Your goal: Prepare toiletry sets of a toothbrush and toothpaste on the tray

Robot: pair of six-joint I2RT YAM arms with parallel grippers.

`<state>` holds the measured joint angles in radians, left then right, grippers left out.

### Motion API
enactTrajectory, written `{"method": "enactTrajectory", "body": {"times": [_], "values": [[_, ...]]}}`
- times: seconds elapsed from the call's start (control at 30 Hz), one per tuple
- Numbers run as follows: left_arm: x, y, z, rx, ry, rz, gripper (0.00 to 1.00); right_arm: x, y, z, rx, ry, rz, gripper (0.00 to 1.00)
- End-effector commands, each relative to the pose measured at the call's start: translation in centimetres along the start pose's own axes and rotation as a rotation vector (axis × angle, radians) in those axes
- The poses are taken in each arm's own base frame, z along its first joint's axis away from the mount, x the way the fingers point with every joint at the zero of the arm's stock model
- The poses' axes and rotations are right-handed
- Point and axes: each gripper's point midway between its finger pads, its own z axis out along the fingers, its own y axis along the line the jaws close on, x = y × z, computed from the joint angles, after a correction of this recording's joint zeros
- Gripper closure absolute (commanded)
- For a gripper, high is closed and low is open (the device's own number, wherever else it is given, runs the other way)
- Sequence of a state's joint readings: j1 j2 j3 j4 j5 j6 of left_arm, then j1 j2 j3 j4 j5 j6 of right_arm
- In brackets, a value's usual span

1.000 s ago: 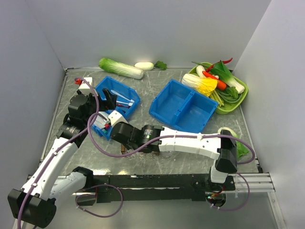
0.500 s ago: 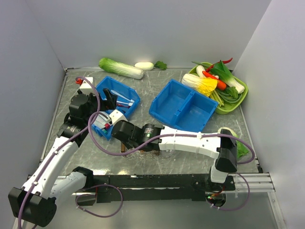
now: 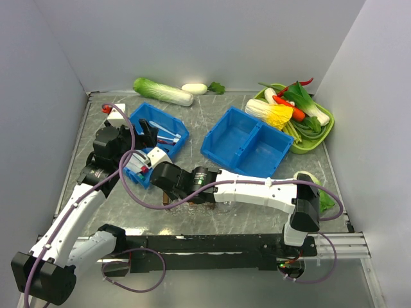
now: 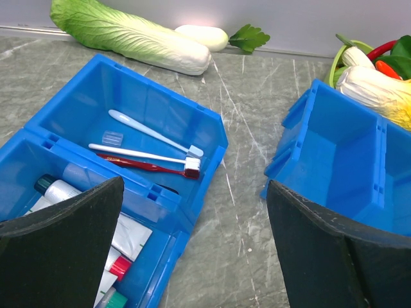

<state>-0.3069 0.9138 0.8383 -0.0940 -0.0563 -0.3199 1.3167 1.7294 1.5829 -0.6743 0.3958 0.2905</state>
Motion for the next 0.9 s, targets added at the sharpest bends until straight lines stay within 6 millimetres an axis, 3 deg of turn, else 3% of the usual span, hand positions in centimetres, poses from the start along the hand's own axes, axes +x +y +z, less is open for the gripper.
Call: {"method": "enactTrajectory", "body": {"times": [0.0,0.33,0.87], "values": [[-1.2,-0.5,-0.1,0.025,-0.041,0.008,0.03,-0.4,-0.8,-0.7,0.011,-0.006,0.025,0.84],[-1.2,-0.5,0.0,0.024,-0.039,0.009,0.03,-2.1,-1.4,-1.8,0.021,-0.068,0.038,0.53],[-1.4,-0.5,-0.2,0.02,-0.048,0.007,0.04,-3.9,-2.7,-4.1,-0.009,-0.152,0.11,0.18]]}}
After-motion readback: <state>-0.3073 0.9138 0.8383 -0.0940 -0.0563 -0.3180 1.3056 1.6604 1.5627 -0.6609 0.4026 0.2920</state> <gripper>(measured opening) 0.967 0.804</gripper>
